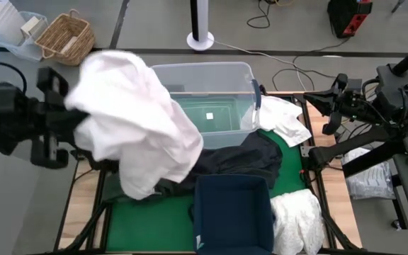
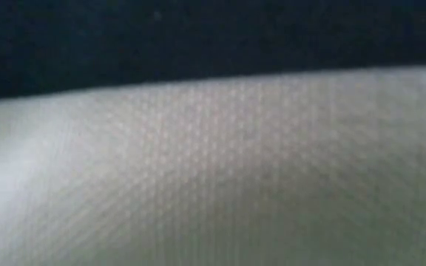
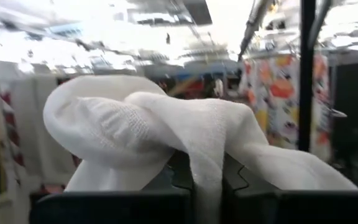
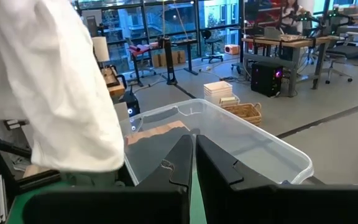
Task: Sort clothes
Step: Put the white shirt into the transparent laundry bin
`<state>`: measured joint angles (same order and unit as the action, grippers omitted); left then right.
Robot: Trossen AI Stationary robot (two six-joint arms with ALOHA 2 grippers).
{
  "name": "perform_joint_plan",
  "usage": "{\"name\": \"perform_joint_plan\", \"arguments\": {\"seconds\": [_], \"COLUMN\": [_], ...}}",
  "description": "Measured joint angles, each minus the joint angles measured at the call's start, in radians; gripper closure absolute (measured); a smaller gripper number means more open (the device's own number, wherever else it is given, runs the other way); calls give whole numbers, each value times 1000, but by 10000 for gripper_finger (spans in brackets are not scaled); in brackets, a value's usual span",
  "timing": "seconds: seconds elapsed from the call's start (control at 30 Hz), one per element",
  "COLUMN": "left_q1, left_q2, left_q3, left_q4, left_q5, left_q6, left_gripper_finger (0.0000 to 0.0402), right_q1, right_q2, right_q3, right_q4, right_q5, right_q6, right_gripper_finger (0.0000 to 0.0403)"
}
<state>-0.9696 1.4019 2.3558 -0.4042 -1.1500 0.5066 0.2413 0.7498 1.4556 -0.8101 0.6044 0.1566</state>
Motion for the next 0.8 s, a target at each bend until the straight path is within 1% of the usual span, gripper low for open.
{"name": "perform_joint_plan", "arguments": {"seconds": [0.17,0.23,0.33,0.47,0.6,0.8], "left_q1": [13,27,62,137,252,431], "left_q2": [-12,-15,-20,-29,-27,-12], "left_q3": [0,0,0,0,0,0], "left_q4": [209,256,304,319,325,324], "left_q5": [9,42,117,193,280,345], "left_q6": [249,320,383,409,389,333], "left_gripper_finger": [401,401,401,401,401,401], "right_q1": [0,0,0,0,0,0], "right_q2": [0,0,0,0,0,0], "right_q3": [0,0,0,0,0,0], "right_q4": [0,0,0,0,0,0], "right_q5": [7,22,27,37,79,81], "right_q6": [-2,-2,-4,-2,0,0], "right_gripper_finger": [390,390,390,390,390,390]}}
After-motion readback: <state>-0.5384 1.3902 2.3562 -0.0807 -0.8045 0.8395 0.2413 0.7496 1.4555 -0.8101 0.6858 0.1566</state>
